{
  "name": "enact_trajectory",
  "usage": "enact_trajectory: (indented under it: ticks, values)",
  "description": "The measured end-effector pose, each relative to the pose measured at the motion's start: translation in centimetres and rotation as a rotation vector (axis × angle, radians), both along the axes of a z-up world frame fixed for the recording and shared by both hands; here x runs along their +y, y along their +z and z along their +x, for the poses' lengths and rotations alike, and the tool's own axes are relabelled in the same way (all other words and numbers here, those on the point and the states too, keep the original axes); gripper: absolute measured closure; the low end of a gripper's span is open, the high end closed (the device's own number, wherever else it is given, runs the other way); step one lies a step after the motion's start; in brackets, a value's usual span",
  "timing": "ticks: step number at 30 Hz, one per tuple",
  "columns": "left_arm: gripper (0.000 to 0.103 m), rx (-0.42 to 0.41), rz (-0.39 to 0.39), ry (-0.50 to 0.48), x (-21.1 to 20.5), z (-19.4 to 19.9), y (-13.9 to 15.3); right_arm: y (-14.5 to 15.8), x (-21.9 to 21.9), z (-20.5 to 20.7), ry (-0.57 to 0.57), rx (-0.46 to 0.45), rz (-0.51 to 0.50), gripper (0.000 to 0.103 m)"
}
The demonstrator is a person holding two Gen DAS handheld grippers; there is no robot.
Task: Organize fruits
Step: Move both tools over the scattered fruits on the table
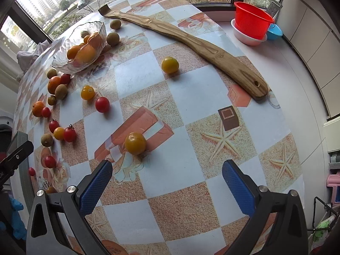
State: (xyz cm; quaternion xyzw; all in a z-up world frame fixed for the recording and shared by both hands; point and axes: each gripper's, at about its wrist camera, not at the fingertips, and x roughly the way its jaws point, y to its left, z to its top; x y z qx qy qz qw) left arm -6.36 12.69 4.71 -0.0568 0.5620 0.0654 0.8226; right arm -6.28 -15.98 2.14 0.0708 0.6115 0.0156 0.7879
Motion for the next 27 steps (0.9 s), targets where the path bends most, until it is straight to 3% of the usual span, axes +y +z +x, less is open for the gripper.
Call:
enact_trajectory:
  ticks: [10, 27]
  values:
    - [0.0, 0.042, 0.021, -0.042, -0.2, 0.8, -0.5, 1.0, 3.2, 1.4, 0.07, 0.025, -0.052, 0.0]
    - [0.0, 0.064, 0.03, -0.055, -1.0, 1.1, -1.1, 0.9, 3.0, 1.7, 0.062, 0.034, -0.033, 0.0]
